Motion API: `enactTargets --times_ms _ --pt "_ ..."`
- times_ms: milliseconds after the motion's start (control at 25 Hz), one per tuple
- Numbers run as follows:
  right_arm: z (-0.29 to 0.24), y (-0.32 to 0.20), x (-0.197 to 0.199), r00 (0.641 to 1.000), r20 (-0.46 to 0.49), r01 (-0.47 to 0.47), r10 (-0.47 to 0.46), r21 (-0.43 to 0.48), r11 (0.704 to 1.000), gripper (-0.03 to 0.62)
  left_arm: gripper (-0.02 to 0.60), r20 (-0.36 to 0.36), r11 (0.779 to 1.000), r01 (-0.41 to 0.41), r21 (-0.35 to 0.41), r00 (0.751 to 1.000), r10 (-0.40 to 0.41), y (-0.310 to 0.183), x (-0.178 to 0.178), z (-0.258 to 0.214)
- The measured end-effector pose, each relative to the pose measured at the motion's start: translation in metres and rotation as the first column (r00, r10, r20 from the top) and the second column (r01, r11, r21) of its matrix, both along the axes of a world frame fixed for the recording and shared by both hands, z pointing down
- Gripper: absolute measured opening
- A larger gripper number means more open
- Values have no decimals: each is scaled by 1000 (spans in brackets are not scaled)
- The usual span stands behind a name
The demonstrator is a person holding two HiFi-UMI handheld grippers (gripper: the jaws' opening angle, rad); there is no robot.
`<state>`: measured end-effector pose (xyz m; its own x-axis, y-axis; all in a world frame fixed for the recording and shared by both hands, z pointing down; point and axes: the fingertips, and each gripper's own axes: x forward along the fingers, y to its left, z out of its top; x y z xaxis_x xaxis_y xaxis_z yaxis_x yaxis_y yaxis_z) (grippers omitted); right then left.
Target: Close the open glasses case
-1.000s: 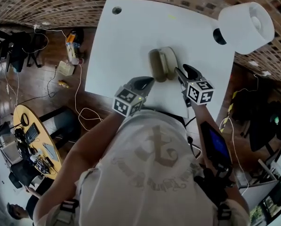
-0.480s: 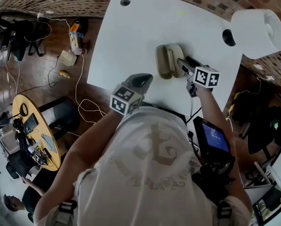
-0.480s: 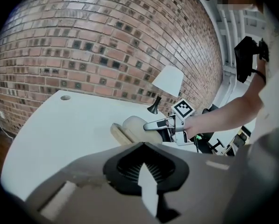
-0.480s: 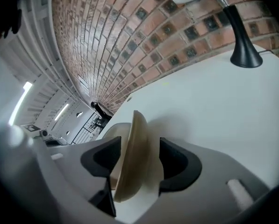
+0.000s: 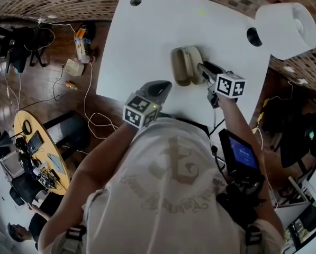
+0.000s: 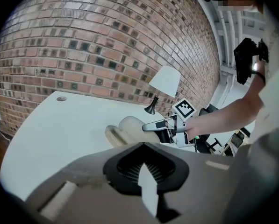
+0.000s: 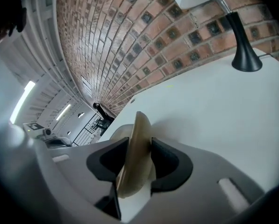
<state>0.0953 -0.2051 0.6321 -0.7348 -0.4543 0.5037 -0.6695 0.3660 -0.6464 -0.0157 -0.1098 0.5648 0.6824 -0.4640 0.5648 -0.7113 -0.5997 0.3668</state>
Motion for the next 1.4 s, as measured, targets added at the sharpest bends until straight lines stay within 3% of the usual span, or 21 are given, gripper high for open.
enactTargets --times_ms 120,360,800,1000,1160,1280,1400 --pt "-1 2 1 994 -111 20 -14 52 998 147 5 0 1000 -4 -3 1000 4 1 1 -2" --pt "-13 12 -19 949 -298 158 -102 171 973 135 5 -9 1000 0 9 1000 0 1 -3 -5" --pt "-24 21 -55 755 -627 434 -190 262 862 114 5 -23 1000 17 6 1000 -16 2 -27 -5" --pt "-30 31 -70 666 -727 512 -169 281 812 115 5 -32 1000 17 6 999 -17 4 -41 -6" --pt "-34 40 -80 621 -770 548 -147 293 783 118 5 -44 1000 7 13 999 -7 2 -45 -5" --pt "-35 48 -88 604 -785 565 -138 300 769 126 5 -46 1000 -7 13 999 8 1 -48 -4" --pt "-37 55 -97 613 -779 557 -129 312 770 135 5 -52 1000 -22 15 998 23 2 -52 -6"
